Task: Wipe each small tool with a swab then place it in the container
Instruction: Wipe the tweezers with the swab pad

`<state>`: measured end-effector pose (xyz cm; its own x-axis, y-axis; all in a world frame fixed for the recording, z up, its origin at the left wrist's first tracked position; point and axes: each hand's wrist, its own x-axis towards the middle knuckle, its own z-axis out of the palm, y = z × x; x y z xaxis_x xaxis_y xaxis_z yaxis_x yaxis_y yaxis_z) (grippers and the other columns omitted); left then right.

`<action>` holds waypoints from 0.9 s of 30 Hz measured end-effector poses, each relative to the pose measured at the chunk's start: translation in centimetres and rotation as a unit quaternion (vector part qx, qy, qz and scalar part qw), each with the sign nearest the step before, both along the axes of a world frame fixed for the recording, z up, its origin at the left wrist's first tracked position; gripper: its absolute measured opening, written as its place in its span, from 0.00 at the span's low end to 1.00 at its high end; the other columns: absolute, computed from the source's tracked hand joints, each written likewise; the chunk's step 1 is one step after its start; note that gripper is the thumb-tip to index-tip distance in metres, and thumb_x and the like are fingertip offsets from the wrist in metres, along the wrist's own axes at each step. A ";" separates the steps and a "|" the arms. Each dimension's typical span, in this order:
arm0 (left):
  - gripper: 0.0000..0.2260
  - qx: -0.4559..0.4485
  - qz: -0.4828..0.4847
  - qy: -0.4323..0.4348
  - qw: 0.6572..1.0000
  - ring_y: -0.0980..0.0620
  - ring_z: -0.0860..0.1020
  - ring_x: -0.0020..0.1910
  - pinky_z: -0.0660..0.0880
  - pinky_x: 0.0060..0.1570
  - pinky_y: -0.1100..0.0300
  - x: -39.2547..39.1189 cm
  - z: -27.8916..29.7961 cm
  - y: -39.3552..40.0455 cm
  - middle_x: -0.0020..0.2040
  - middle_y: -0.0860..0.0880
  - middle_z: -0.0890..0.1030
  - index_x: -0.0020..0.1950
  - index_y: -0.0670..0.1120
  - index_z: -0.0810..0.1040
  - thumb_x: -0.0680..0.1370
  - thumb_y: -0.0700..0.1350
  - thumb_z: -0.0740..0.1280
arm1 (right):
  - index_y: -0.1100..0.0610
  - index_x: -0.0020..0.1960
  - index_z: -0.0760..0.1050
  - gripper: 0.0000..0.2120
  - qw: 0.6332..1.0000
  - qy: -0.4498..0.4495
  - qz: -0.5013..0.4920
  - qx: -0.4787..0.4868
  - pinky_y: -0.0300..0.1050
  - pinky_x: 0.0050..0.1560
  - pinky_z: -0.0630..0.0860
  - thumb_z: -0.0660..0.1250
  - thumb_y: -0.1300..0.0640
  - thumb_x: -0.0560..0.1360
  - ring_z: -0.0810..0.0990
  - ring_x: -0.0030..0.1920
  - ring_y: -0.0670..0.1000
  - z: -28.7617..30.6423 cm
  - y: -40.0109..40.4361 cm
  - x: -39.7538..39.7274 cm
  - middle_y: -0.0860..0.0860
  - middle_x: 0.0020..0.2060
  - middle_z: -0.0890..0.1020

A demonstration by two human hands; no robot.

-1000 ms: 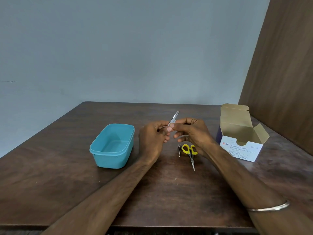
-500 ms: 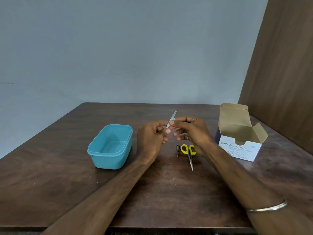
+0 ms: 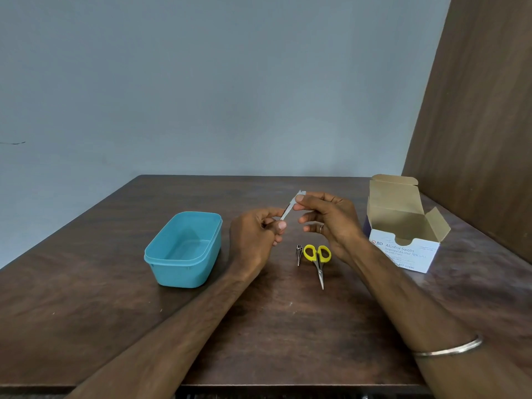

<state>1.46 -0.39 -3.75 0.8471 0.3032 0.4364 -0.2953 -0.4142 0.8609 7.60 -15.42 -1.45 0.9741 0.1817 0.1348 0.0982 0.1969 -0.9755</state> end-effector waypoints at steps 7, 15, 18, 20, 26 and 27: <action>0.09 -0.017 0.013 -0.007 1.000 0.54 0.80 0.32 0.80 0.35 0.62 0.0 0.0 0.2 0.36 0.47 0.83 0.56 0.43 0.83 0.76 0.37 0.70 | 0.61 0.49 0.84 0.08 1.000 -0.004 0.017 -0.019 0.45 0.34 0.77 0.76 0.59 0.72 0.81 0.33 0.51 0.0 0.3 -0.2 0.58 0.44 0.87; 0.09 -0.001 0.023 -0.019 1.000 0.56 0.81 0.33 0.79 0.35 0.64 -0.2 0.0 0.0 0.36 0.50 0.83 0.56 0.45 0.82 0.76 0.40 0.70 | 0.62 0.50 0.83 0.10 0.999 -0.001 0.034 -0.040 0.45 0.35 0.77 0.76 0.59 0.71 0.81 0.33 0.53 -0.2 0.4 -0.3 0.59 0.43 0.87; 0.10 0.005 0.021 -0.021 1.000 0.56 0.82 0.34 0.81 0.37 0.62 -0.4 0.0 0.0 0.36 0.51 0.83 0.58 0.47 0.82 0.77 0.42 0.70 | 0.62 0.51 0.83 0.10 0.998 -0.003 0.045 -0.050 0.46 0.36 0.77 0.76 0.59 0.71 0.81 0.34 0.53 -0.3 0.4 -0.3 0.59 0.44 0.87; 0.11 0.011 0.019 -0.026 0.999 0.56 0.82 0.35 0.81 0.39 0.60 -0.5 0.0 -0.1 0.37 0.51 0.83 0.60 0.48 0.80 0.77 0.43 0.70 | 0.63 0.52 0.83 0.12 0.997 -0.005 0.054 -0.058 0.46 0.37 0.78 0.76 0.58 0.71 0.82 0.34 0.53 -0.3 0.4 -0.4 0.59 0.44 0.87; 0.07 -0.005 0.021 -0.055 0.998 0.56 0.82 0.35 0.81 0.36 0.61 -0.6 0.3 -0.3 0.36 0.55 0.83 0.54 0.51 0.82 0.78 0.44 0.69 | 0.66 0.55 0.80 0.23 0.995 -0.011 0.084 -0.053 0.46 0.37 0.80 0.78 0.56 0.65 0.83 0.36 0.53 -0.6 0.6 -0.3 0.60 0.45 0.87; 0.06 -0.012 0.019 -0.055 0.998 0.55 0.82 0.35 0.81 0.36 0.60 -0.6 0.3 -0.2 0.36 0.54 0.83 0.53 0.53 0.81 0.78 0.43 0.68 | 0.66 0.56 0.80 0.24 0.995 -0.014 0.088 -0.052 0.46 0.37 0.80 0.78 0.56 0.64 0.83 0.36 0.53 -0.6 0.6 -0.3 0.60 0.44 0.87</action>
<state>0.87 -0.61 -3.50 0.7819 0.3453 0.5191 -0.3737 -0.4069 0.8335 7.30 -14.85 -2.05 0.9223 0.3633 0.1320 0.0980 0.1106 -0.9890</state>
